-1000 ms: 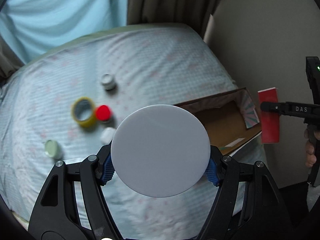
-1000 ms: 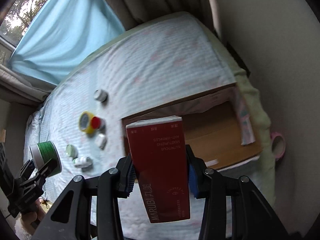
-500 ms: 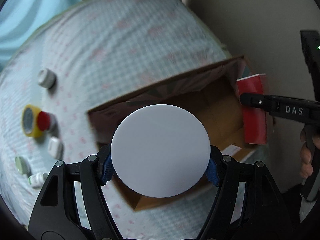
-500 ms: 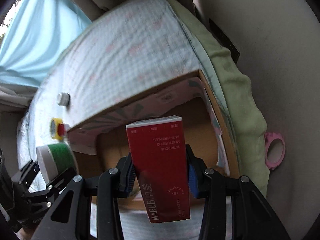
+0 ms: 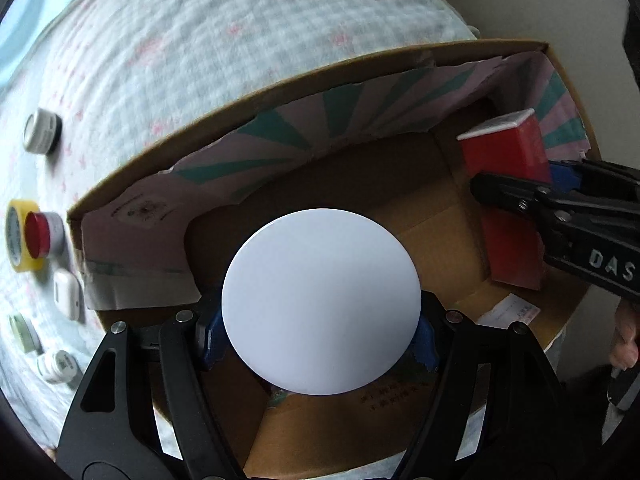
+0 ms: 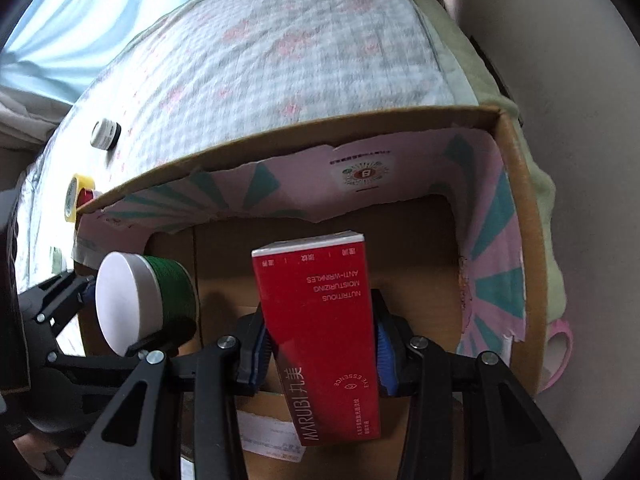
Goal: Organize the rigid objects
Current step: 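Open both tools to drop the jar and box into the cardboard box, then move both tools back over the remaining objects on the bed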
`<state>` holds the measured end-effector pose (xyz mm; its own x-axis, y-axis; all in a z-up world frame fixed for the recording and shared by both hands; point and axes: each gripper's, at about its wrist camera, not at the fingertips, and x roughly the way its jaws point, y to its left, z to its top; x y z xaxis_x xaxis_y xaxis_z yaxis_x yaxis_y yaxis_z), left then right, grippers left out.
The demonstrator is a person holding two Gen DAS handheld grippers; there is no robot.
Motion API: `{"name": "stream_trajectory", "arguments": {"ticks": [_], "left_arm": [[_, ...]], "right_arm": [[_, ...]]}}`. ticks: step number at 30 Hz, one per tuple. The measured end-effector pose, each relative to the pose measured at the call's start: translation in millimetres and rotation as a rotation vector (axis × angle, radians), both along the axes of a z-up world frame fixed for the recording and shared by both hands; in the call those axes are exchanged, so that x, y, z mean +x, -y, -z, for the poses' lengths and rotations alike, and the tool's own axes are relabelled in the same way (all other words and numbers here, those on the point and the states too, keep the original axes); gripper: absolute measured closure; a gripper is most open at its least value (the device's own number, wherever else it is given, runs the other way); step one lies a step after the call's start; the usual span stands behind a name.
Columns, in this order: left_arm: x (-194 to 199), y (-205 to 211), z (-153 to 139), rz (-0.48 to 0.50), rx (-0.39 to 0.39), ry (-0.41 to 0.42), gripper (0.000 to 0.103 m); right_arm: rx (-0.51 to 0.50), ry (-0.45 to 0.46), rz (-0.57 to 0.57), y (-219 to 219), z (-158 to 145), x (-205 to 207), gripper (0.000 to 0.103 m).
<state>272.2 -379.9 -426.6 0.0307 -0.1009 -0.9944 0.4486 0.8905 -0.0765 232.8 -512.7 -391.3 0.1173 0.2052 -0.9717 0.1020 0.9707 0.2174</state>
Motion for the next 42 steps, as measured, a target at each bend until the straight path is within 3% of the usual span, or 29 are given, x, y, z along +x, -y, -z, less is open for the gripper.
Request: {"name": "stream_trajectory", "arguments": {"ticks": [1,4,6,7,9,20,29,37,42], "left_arm": [[-1.2,2.2,-3.4,0.01,0.001,0.015,0.034],[-5.9,7.7,-21.4,0.04,-0.027,0.073,0.0],[-6.9,7.4,-29.2,0.041,-0.03,0.087,0.0],[-7.4,5.2,-32.0,0.038,-0.031,0.085,0.0],[-9.3,0.1,-35.1,0.027,-0.032,0.075,0.0],[-4.3,-29.2,-71.4,-0.002,-0.044,0.11,0.0],[-23.5,-52.9,-125.3,-0.015,-0.075,0.182,0.0],[-55.2,-103.1,-175.9,-0.066,-0.072,0.272,0.0],[-81.7,-160.0,-204.9,-0.139,-0.063,0.32,0.0]], "right_arm": [[0.005,-0.004,0.011,1.6,0.4,0.6,0.062],[0.029,-0.022,0.047,8.3,0.5,4.1,0.058],[0.067,-0.039,0.073,13.5,-3.7,5.0,0.037],[0.104,-0.051,0.084,15.3,-6.3,4.6,0.015],[0.157,-0.048,0.073,10.7,-14.0,6.9,0.0],[0.044,-0.015,0.013,8.3,-42.4,7.6,0.0],[-0.028,0.013,0.017,3.6,-78.5,-6.5,0.0],[-0.126,0.051,0.0,-20.2,-120.0,-27.3,0.0],[-0.152,0.111,-0.042,-49.7,-149.7,-38.9,0.0]]}}
